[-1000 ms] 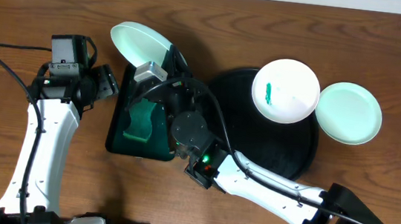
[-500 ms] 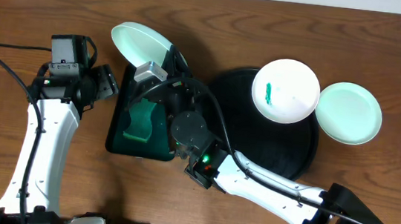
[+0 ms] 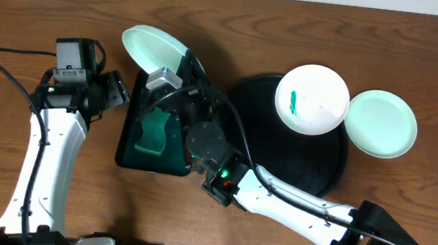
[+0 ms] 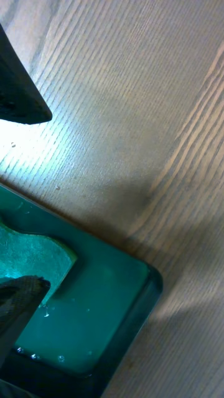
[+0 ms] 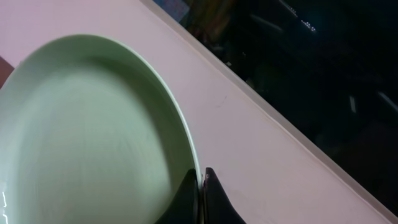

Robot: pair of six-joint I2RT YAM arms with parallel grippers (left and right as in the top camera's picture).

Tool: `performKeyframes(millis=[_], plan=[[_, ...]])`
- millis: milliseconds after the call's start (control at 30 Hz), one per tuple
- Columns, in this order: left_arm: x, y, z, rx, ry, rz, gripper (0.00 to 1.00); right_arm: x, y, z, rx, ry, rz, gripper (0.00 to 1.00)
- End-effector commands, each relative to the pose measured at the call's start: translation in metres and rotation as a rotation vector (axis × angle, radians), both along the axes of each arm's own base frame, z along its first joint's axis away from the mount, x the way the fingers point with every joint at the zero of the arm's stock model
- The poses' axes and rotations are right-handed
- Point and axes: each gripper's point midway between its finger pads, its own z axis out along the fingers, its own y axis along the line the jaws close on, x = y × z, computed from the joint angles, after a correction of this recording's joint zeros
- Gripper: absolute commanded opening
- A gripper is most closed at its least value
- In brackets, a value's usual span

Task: Clean dirty plates on tray and stack at the side
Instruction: 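Hold the plate tilted above the dark green tray with the right gripper, then carry the pale green plate rightward to the pale green plate at right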

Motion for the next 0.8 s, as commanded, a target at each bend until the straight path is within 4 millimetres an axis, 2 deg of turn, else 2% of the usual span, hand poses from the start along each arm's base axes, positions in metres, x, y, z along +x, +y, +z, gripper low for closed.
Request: performKeyframes(millis=[0,333,467,567,767], plan=[[0.001,0.003,0.001,0.008,0.001,0.013,0.79,-0.002,0.002,0.006,0.012,-0.002,0.001,0.01],[0.001,0.003,0.001,0.008,0.001,0.013,0.79,0.0,0.0,-0.003,0.005,0.033,-0.015,0.01],[0.001,0.003,0.001,0.008,0.0,0.013,0.79,0.001,-0.003,-0.005,0.067,0.055,-0.023,0.01],[0.001,0.003,0.001,0.008,0.001,0.013,0.78,0.005,-0.007,-0.018,0.133,0.116,-0.04,0.01],[0.001,0.003,0.001,0.008,0.0,0.013,0.79,0.015,-0.021,-0.061,0.287,0.297,-0.089,0.01]])
